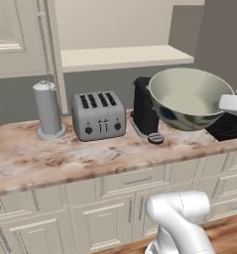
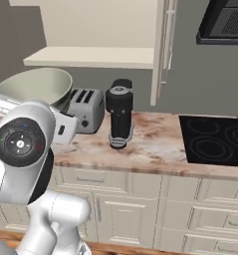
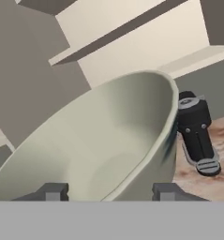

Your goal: Pick up the bowls from the cabinet and place each bowl in front of a stool on the dining counter.

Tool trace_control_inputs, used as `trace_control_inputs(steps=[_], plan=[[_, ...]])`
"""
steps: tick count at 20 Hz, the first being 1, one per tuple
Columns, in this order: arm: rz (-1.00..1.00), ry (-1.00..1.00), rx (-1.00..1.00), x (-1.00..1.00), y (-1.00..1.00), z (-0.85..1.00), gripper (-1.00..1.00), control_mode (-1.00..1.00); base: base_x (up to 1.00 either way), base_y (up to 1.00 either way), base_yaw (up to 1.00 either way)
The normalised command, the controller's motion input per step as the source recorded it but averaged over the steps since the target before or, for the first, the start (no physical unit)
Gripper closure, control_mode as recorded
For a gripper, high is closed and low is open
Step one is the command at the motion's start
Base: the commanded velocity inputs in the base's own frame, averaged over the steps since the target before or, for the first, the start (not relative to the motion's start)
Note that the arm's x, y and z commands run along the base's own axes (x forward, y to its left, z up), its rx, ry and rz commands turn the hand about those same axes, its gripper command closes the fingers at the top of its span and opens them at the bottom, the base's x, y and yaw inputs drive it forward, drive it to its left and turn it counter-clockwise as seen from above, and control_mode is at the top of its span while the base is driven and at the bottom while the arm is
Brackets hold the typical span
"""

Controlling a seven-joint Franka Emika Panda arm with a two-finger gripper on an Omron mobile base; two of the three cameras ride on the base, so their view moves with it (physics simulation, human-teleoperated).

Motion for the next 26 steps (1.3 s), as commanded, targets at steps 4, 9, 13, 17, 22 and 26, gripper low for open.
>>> trace_control_inputs(steps=[4, 9, 13, 17, 22, 26], plan=[[0.00, 0.00, 0.00, 0.00, 0.00, 0.00, 1.00, 1.00, -0.56, 0.39, 0.17], [0.00, 0.00, 0.00, 0.00, 0.00, 0.00, 1.00, 1.00, -0.44, 0.59, 0.36], [0.00, 0.00, 0.00, 0.00, 0.00, 0.00, 1.00, 1.00, -0.29, 0.80, 0.46], [0.00, 0.00, 0.00, 0.00, 0.00, 0.00, 1.00, 1.00, -0.21, 0.84, 0.46], [0.00, 0.00, 0.00, 0.00, 0.00, 0.00, 1.00, 1.00, -0.15, 0.88, 0.43], [0.00, 0.00, 0.00, 0.00, 0.00, 0.00, 1.00, 1.00, -0.04, 0.91, 0.39]])
